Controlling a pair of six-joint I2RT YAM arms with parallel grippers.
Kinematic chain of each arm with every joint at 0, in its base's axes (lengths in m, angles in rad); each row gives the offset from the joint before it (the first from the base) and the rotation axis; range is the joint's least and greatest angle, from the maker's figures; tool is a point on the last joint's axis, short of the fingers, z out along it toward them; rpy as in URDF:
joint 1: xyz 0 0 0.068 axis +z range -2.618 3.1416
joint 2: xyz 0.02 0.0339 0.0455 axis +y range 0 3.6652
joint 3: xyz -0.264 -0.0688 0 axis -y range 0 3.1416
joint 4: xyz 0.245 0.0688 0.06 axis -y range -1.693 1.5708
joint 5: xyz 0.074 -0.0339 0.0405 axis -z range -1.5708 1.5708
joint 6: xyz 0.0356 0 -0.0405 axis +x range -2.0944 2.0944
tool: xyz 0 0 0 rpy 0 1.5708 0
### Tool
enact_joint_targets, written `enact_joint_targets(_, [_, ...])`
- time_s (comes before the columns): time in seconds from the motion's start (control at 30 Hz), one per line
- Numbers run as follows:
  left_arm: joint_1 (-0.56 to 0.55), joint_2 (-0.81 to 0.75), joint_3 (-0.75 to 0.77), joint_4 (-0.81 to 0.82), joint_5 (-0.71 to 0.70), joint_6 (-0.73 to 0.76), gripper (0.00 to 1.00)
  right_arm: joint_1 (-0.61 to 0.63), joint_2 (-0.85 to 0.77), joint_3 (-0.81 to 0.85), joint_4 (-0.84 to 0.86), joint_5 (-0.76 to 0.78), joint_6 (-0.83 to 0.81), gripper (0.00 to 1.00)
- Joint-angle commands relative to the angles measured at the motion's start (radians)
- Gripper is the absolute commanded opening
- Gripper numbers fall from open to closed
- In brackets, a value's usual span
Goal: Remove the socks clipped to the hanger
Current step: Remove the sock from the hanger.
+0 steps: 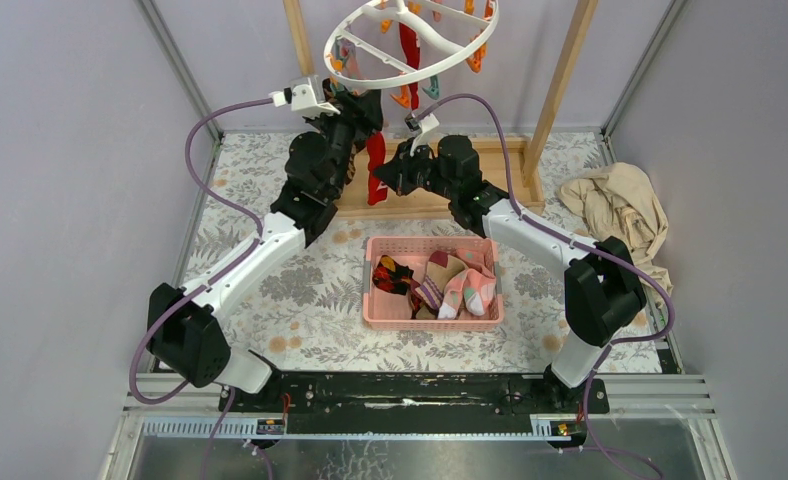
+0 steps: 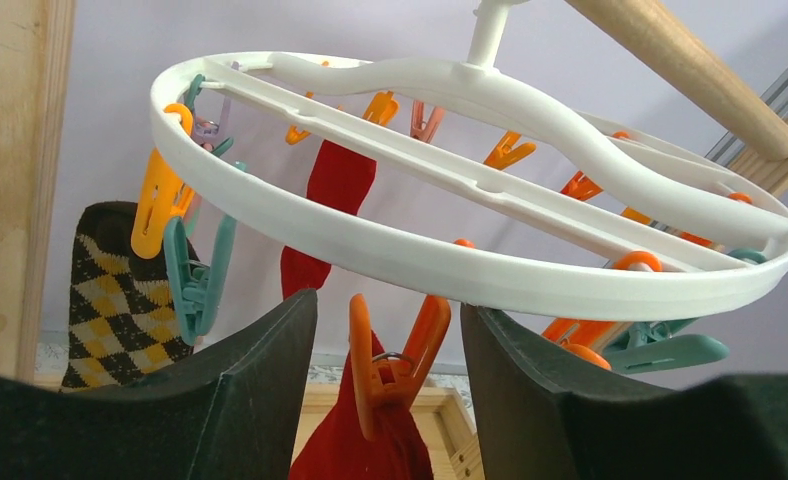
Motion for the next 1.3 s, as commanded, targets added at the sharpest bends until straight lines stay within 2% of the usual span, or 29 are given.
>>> enact_joint_targets(0.0, [-0.006,0.000,0.033,0.071,-0.039,0.019,0.61,0.005,-0.046,0.038,0.019,0.004,-0.015,0.00])
enact_joint_targets(0.17, [-0.005,0.007,0.040,0.069,-0.044,0.016,0.58,0.005,-0.048,0.032,0.018,0.001,-0.012,0.00])
enact_joint_targets(0.3, [-0.006,0.007,0.042,0.069,-0.045,0.015,0.46,0.005,-0.053,0.025,0.020,0.000,-0.013,0.00])
enact_joint_targets(0.63, [-0.006,0.007,0.059,0.055,-0.045,0.023,0.26,0.005,-0.067,-0.011,0.033,-0.002,-0.009,0.00])
enact_joint_targets(0.9, [-0.006,0.008,0.065,0.041,-0.044,0.034,0.25,0.004,-0.149,-0.102,0.024,0.003,-0.010,0.00])
enact_joint_targets(1.13, [-0.006,-0.002,0.049,0.036,-0.039,0.039,0.25,0.005,-0.334,-0.266,-0.048,-0.018,-0.009,0.00])
enact_joint_targets(1.27, [-0.006,-0.005,0.049,0.014,-0.017,0.037,0.30,0.005,-0.438,-0.348,-0.137,-0.036,-0.006,0.00])
